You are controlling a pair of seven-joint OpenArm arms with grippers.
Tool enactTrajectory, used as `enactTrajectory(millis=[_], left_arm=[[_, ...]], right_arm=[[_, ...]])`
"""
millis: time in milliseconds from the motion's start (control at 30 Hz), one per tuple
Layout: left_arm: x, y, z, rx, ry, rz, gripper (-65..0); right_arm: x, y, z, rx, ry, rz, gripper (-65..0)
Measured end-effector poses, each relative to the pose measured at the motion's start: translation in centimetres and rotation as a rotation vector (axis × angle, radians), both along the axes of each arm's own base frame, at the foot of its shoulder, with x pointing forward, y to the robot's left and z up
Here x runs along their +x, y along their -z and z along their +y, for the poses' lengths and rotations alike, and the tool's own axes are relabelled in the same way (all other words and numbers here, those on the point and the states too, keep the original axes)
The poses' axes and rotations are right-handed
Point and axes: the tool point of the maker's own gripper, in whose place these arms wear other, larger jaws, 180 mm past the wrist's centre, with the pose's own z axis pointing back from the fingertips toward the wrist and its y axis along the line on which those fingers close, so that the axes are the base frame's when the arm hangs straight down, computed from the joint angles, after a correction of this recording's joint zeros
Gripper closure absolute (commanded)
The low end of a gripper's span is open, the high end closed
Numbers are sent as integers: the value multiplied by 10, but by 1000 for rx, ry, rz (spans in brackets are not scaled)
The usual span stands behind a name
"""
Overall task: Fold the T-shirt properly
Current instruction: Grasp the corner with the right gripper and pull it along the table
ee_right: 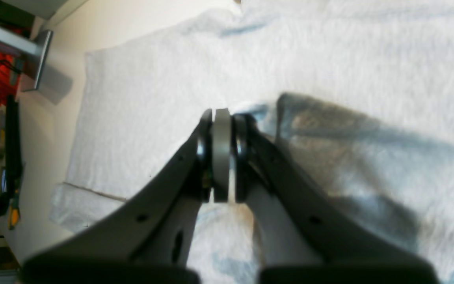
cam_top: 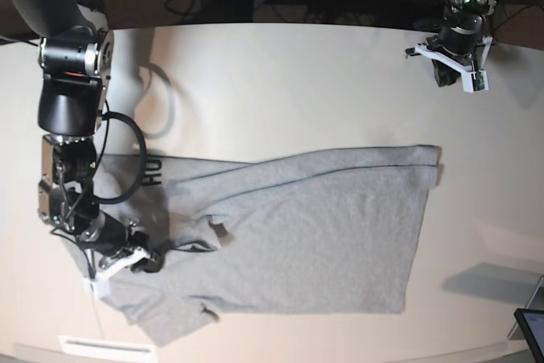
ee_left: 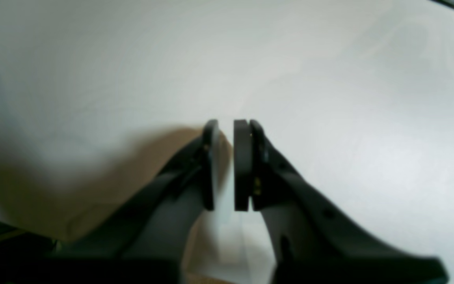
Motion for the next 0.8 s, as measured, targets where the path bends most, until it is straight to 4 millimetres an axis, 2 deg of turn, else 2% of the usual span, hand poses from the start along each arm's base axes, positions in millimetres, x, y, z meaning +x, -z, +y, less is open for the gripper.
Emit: enactTrajectory(millis=[167,233,333,433,533,633,700,733,800], left_arm=[[0,0,0,0,0,0,-59],[0,0,0,0,0,0,-59],[2,-1,0,-1,0,-6,-59],[10,-7,-2,5,9,-57,-59],[26,-28,-2,34,22,-198,-59],[37,-49,-1,64,33,-324,-60],[45,-62,1,83,32,-396,-64],[50,-66,2,85,29,-434,-64],[61,-63,5,81,28,-446,-64]], right_arm=[[-2,3,-5,-4,11,6,-309],[-4,5,-13,-15,17,13,-379],[-8,7,-28,-48,30,8,-390],[-28,1,-31,-122,-19,-18,-386],[-48,-17,-15,-250,-139,-87,-383],[-66,-40,2,-338,-220,-173,-322],[-76,-40,-1,-385,-180,-167,-292],[-81,-37,-7,-436,-155,-166,-293],[-93,-29,-16,-524,-127,-173,-321]])
